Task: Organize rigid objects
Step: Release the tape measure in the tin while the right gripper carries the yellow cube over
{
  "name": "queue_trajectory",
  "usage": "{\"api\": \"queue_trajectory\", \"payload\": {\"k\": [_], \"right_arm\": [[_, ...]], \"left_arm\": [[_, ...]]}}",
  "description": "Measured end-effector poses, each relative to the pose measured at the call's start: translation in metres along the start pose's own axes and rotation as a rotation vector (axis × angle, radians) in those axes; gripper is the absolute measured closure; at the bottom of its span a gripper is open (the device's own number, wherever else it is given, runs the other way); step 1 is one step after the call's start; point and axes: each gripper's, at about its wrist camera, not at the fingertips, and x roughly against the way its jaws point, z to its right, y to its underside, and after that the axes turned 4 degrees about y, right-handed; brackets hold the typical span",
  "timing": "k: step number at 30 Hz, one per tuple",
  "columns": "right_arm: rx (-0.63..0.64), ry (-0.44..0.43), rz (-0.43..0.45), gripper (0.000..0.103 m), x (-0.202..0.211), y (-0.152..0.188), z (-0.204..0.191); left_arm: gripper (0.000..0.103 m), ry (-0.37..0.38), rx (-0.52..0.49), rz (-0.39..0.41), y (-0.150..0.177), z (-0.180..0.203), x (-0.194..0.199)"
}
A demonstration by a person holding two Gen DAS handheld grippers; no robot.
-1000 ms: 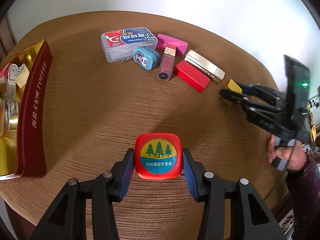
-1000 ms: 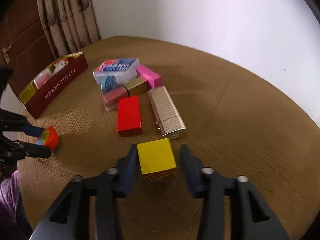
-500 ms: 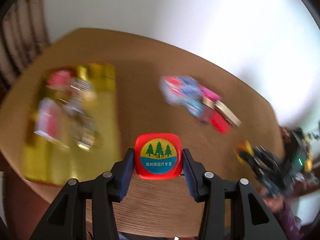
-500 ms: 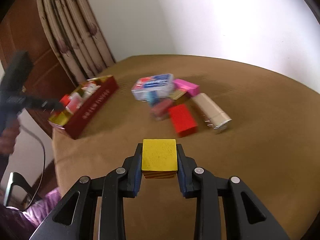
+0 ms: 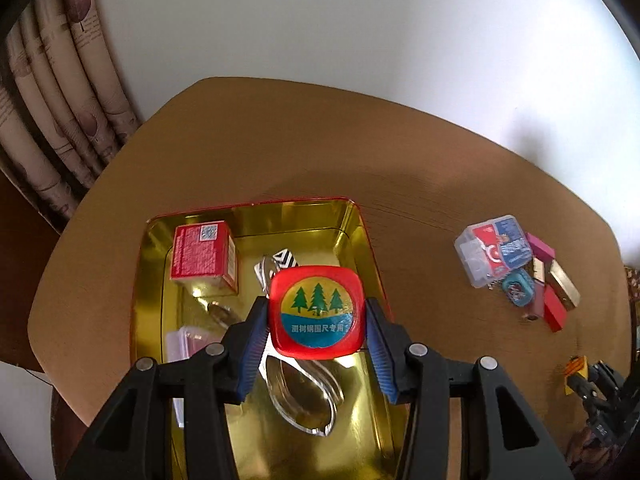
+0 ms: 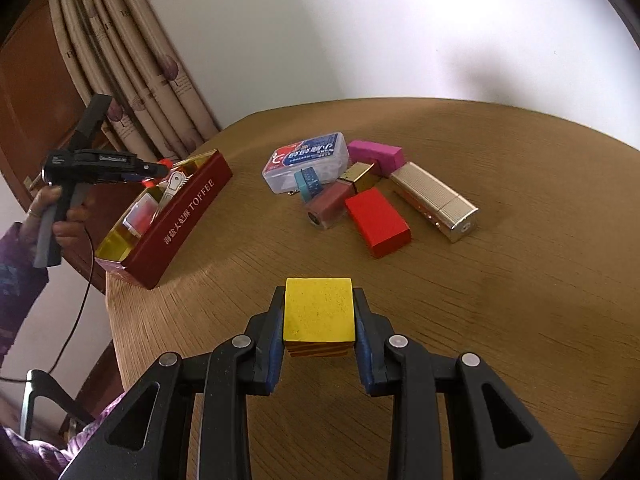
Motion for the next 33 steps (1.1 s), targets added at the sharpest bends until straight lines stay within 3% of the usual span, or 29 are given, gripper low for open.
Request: {"api": "queue_trajectory", "payload": {"k": [7, 13, 17, 20, 23, 25, 29, 33], "right_arm": [[0.001, 0.002, -0.010, 0.075, -0.002, 0.001, 0.000], [0.003, 0.004, -0.016, 0.075, -0.003, 0.001, 0.000], [0.011, 0.011, -0.013, 0.075, -0.003, 0.001, -0.002], [0.030, 0.017, -0.024, 0.075, -0.004, -0.001, -0.008], [0.034, -0.021, -0.025, 0.075, -0.001, -0.008, -0.021], [0.072, -0.059, -0.004, 0.075, 0.004, -0.022, -0.045], [0.155, -0.187, 0.016, 0.075, 0.003, -0.055, -0.110], [0.244, -0.290, -0.047, 0.075, -0.029, -0.079, -0.185]], "left_arm": [[0.055, 0.034, 0.030, -0.056, -0.006, -0.001, -0.023], [0.055, 0.044, 0.033, -0.021, -0.007, -0.001, -0.009], [0.055, 0.043, 0.094, 0.085, 0.007, -0.010, 0.030], [0.055, -0.067, 0.144, 0.226, 0.039, -0.022, 0.073], [0.054, -0.183, 0.193, 0.310, 0.075, -0.038, 0.107], [0.053, -0.234, 0.253, 0.335, 0.101, -0.054, 0.123], [0.053, -0.260, 0.403, 0.374, 0.154, -0.088, 0.139], [0.053, -0.279, 0.426, 0.357, 0.180, -0.104, 0.134]]}}
